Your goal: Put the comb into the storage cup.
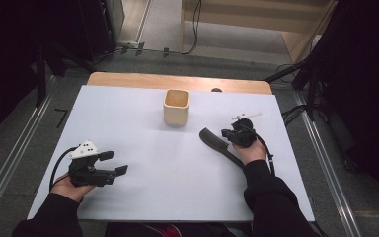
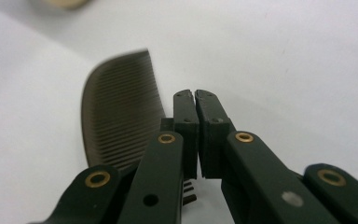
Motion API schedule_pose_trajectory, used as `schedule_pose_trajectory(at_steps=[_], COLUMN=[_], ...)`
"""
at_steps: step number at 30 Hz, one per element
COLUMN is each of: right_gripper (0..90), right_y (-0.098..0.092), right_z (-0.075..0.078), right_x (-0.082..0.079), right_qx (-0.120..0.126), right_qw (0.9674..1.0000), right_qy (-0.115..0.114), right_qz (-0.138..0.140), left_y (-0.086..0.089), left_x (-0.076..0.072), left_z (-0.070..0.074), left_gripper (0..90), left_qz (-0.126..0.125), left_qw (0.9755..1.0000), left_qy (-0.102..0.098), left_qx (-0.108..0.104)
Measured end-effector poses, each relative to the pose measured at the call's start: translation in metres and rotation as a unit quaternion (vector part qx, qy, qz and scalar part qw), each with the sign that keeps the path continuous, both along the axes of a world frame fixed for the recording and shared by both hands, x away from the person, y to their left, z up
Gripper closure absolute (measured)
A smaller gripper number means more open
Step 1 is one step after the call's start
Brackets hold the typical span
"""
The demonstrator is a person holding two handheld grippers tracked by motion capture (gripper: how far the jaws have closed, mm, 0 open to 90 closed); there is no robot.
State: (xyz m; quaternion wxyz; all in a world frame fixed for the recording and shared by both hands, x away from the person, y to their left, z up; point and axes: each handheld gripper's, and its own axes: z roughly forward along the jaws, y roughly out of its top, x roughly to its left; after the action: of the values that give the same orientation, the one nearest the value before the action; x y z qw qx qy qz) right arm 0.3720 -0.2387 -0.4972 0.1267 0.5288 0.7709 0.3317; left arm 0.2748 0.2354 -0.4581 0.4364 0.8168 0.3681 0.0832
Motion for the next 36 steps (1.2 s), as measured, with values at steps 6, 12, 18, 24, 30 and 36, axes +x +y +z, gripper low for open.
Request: schedule_pose_trajectory(at_steps=[6, 12, 18, 24, 30, 36], right_gripper=[69.1, 46.3, 37.3, 29.3, 25.1, 23.9], right_y=[-0.005, -0.004, -0.003, -0.002, -0.001, -0.001], right_z=[0.014, 0.020, 0.026, 0.033, 0.039, 0.037], right_x=[-0.006, -0.012, -0.020, -0.029, -0.043, -0.058], right_qx=[0.035, 0.062, 0.076, 0.099, 0.102, 0.103], right_qw=[0.9990, 0.9966, 0.9946, 0.9910, 0.9884, 0.9872], right_qy=[-0.023, -0.019, -0.010, -0.004, -0.022, -0.023], right_qz=[0.012, 0.052, 0.070, 0.089, 0.110, 0.119], left_y=[0.001, 0.000, 0.000, 0.001, 0.001, 0.000], left_x=[0.000, 0.000, 0.000, 0.000, 0.000, 0.000], left_z=[0.000, 0.000, 0.000, 0.000, 0.000, 0.000], left_gripper=[21.8, 21.8, 21.8, 21.8, 21.8, 21.8], left_qz=[0.001, 0.002, 0.001, 0.002, 0.001, 0.000], left_qw=[1.0000, 1.0000, 1.0000, 1.0000, 1.0000, 1.0000], left_qy=[0.000, 0.001, 0.002, 0.001, 0.004, 0.005], left_qx=[0.001, 0.002, 0.001, -0.001, -0.002, -0.004])
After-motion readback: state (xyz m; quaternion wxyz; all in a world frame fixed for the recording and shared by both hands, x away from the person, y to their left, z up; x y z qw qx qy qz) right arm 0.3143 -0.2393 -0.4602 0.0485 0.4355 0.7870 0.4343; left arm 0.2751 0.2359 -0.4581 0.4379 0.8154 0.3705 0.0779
